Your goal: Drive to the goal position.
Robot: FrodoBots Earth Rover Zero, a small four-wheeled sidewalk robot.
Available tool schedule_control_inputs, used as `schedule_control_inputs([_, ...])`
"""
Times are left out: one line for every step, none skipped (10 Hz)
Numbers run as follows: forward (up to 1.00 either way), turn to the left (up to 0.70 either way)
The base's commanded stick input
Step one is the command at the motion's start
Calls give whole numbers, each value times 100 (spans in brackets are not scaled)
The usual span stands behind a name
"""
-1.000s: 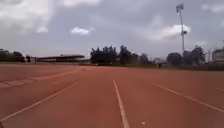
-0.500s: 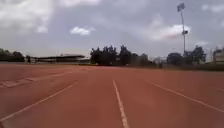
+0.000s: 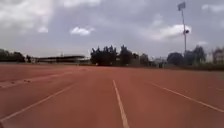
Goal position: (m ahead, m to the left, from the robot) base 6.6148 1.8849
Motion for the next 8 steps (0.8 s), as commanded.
schedule_control_inputs([45,0])
schedule_control_inputs([45,0])
schedule_control_inputs([45,0])
schedule_control_inputs([45,0])
schedule_control_inputs([45,0])
schedule_control_inputs([45,0])
schedule_control_inputs([45,0])
schedule_control_inputs([45,0])
